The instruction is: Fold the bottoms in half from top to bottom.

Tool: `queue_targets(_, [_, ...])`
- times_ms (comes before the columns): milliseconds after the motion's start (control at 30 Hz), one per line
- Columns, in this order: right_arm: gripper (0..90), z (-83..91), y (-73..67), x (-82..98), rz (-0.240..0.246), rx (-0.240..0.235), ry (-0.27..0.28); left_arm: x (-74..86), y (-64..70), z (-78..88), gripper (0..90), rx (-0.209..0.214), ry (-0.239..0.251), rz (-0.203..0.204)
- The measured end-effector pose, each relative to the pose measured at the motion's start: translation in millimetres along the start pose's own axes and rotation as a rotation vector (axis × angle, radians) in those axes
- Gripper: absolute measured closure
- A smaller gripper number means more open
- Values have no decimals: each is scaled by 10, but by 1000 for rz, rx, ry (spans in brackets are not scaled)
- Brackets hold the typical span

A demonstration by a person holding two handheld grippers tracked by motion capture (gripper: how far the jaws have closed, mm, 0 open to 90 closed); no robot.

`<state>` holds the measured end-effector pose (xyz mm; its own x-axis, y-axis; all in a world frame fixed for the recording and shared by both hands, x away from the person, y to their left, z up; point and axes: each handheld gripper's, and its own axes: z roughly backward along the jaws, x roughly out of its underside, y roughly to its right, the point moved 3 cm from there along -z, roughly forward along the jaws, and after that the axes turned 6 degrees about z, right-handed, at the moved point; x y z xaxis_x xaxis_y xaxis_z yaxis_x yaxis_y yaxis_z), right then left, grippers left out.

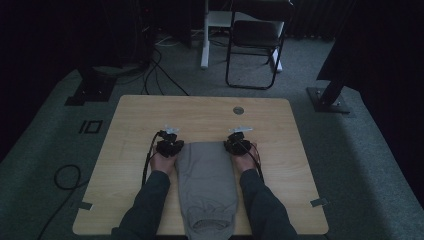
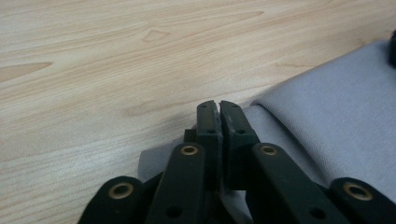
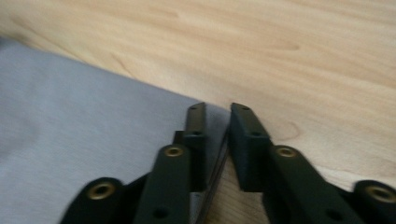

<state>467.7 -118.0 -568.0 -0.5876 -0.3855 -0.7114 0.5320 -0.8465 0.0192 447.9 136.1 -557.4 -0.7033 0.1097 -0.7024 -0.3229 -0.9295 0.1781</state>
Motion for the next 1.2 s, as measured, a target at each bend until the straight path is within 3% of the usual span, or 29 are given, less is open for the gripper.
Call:
queue_targets(100, [869, 10, -10, 1, 20, 21, -9, 16, -94, 95, 887, -27, 45, 35])
queue_targets(200, [876, 22, -3, 9, 36, 39, -14, 32, -247, 226, 887, -58, 105, 113])
queue_targets(267, [874, 24, 8, 15, 37, 35, -11, 37, -277, 260, 880, -75, 113, 106])
queue_targets(300, [857, 25, 21, 20, 25, 29, -7, 35, -281, 264, 802, -90, 116, 95])
queue_targets(367, [788, 25, 37, 15, 17, 31, -8, 19, -290, 263, 716, -65, 119, 104])
queue_targets(500, [615, 28, 80, 11, -25, 27, 7, -14, -252, 208, 605, -34, 87, 83])
queue_targets(700, [516, -16, 94, 9, -51, -7, 10, 17, -196, 19, 497, -37, 1, 66])
queue_targets(767, [515, -21, 87, 6, -38, -12, 11, 40, -199, -34, 484, -41, -27, 66])
queue_targets(900, [529, -23, 66, 6, 5, -15, 5, 61, -192, -45, 477, -58, -27, 50])
queue_targets(1000, [582, -18, 61, 2, 5, -22, 0, 75, -166, -39, 490, -69, -27, 38])
queue_targets(1133, [686, -26, 40, -19, 14, -36, -8, 66, -126, -37, 591, -62, -45, 30])
queue_targets(1200, [776, -33, 43, -29, -4, -53, -10, 56, -113, -40, 681, -33, -55, 33])
